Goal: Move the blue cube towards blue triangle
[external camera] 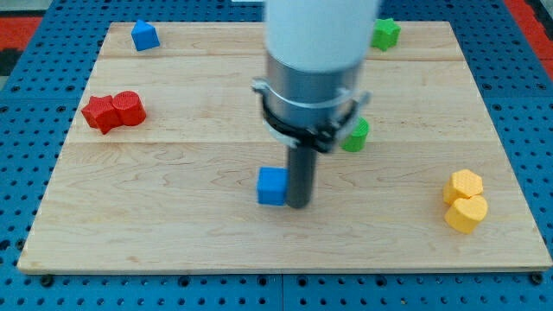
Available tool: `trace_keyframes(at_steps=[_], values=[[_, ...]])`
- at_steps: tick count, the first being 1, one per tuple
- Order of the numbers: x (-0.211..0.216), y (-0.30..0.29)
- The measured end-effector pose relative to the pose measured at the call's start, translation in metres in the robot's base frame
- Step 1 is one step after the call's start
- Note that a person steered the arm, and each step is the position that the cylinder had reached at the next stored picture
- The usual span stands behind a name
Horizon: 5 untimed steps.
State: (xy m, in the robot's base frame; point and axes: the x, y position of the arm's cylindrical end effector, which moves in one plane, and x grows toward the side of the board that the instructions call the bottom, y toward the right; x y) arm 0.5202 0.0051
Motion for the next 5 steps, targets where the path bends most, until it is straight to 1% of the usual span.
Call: trace_keyframes(at_steps=[1,2,3,4,5], values=[[-0.05,-0.033],[-0.038,-0.044],[0.026,-0.027],[0.054,-0.054],[0.009,-0.082]])
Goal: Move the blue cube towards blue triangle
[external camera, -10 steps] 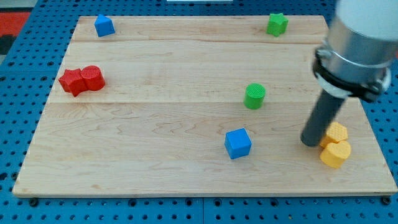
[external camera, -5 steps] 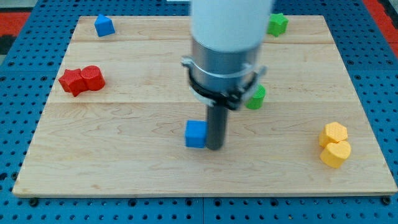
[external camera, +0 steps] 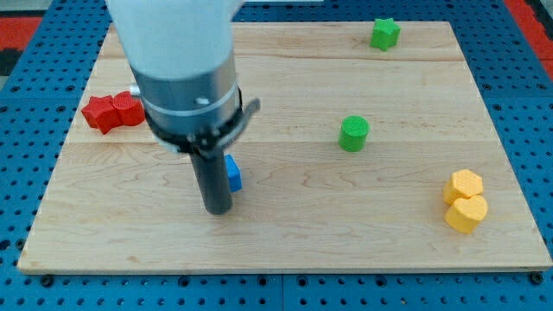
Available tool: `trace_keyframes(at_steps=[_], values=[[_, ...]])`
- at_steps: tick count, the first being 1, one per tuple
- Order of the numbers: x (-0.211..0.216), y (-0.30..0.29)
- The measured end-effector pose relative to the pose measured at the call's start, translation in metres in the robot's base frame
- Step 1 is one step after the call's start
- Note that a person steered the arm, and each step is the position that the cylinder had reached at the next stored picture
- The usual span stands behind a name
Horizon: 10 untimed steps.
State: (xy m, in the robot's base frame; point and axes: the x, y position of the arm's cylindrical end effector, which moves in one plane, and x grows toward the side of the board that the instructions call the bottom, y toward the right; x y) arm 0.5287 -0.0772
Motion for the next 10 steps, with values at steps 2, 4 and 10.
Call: trace_keyframes(at_steps=[2,4,10], values=[[-0.075,-0.005],[-0.103,0.031],[-0.281,0.001]])
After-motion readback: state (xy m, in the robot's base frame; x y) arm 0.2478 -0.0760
